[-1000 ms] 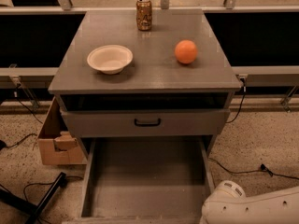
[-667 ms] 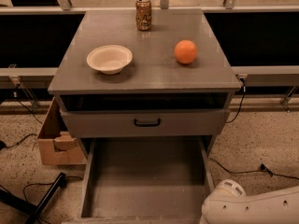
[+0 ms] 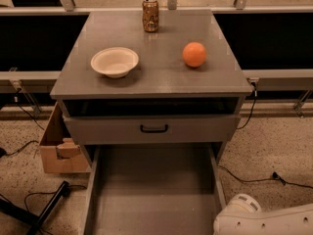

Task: Open middle drawer

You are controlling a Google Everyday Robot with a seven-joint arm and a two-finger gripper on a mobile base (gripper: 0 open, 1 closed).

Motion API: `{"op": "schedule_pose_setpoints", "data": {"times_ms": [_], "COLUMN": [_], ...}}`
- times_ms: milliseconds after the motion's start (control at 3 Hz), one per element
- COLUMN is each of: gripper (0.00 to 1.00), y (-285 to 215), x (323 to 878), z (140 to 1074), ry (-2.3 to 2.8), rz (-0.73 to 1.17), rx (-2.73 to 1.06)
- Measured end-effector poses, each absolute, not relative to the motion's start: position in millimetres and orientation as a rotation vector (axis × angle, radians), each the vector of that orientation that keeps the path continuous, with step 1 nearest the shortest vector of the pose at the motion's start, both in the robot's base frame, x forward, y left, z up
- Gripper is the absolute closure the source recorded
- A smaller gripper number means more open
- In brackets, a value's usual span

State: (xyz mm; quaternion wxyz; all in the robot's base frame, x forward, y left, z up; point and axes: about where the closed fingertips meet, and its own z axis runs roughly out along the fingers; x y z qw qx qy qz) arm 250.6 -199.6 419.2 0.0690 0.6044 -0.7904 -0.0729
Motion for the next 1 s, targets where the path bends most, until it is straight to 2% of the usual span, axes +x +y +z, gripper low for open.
{"op": "schedule_pose_setpoints", "data": {"times_ms": [667, 1000], "gripper": [0.00, 0.00], "y": [-199.6, -199.6], "x": [250.6, 250.6], "z": [424.6, 424.6], "ry": [-2.379, -2.379], "rz": [-0.219, -0.219], "rx": [1.819, 1.819]}}
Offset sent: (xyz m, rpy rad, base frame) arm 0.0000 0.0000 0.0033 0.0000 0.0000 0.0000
